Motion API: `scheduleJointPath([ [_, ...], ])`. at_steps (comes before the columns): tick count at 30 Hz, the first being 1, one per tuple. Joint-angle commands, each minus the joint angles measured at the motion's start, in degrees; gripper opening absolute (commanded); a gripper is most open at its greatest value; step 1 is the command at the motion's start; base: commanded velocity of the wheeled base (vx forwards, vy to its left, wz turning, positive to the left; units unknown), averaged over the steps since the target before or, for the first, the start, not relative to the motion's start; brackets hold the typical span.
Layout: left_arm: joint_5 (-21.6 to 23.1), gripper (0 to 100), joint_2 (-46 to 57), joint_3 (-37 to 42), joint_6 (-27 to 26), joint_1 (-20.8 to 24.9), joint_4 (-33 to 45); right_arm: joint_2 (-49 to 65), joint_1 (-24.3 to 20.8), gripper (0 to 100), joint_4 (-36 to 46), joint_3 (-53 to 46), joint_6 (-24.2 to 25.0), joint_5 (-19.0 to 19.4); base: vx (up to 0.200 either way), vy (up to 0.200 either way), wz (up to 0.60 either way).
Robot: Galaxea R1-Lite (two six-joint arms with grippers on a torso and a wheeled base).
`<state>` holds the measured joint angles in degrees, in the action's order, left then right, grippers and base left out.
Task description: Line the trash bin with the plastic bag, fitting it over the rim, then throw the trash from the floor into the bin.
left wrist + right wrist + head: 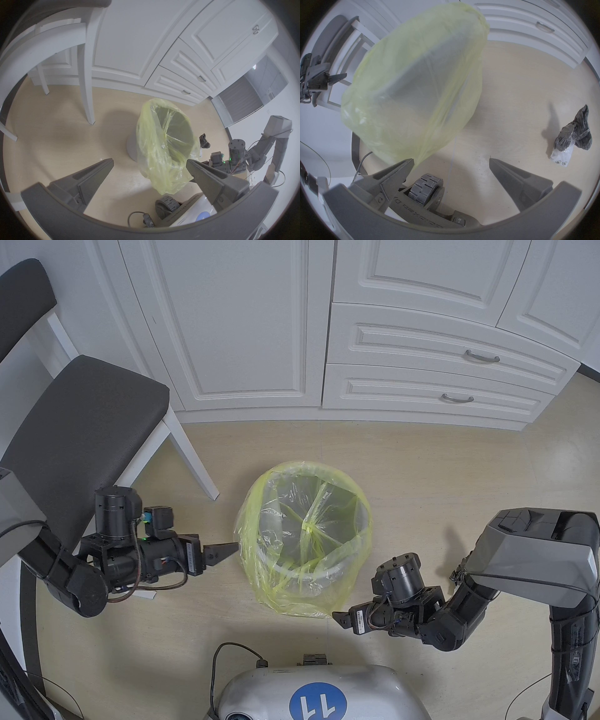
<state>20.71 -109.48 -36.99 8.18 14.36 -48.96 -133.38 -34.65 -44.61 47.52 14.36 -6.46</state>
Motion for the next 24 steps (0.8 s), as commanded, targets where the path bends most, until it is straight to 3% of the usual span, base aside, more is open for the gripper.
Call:
scheduleJointPath([
  [1, 3.11, 100, -3.1, 2.45, -0.09, -4.6, -4.39, 1.54, -0.95, 100, -1.71, -3.75, -0.83, -0.57, 0.0, 0.0, 0.0],
  [6, 3.28, 100, -9.08, 3.76, -0.09, -4.6, -11.69, 1.63, -1.04, 100, -1.71, -4.36, -0.91, -0.66, 0.0, 0.0, 0.0],
  [12, 9.7, 100, -25.25, 8.42, 0.35, -4.25, -38.85, 1.89, -0.42, 100, -1.89, -4.8, -2.41, -0.66, 0.0, 0.0, 0.0],
  [19, 9.61, 100, -27.71, 5.87, 1.4, -3.2, -38.85, 1.45, 0.1, 100, -1.98, -4.1, -2.41, -0.66, 0.0, 0.0, 0.0],
  [24, 8.82, 100, -29.56, 1.83, 7.73, -2.93, -38.93, 1.45, 0.37, 100, -1.98, -3.66, -2.32, -0.66, 0.0, 0.0, 0.0],
])
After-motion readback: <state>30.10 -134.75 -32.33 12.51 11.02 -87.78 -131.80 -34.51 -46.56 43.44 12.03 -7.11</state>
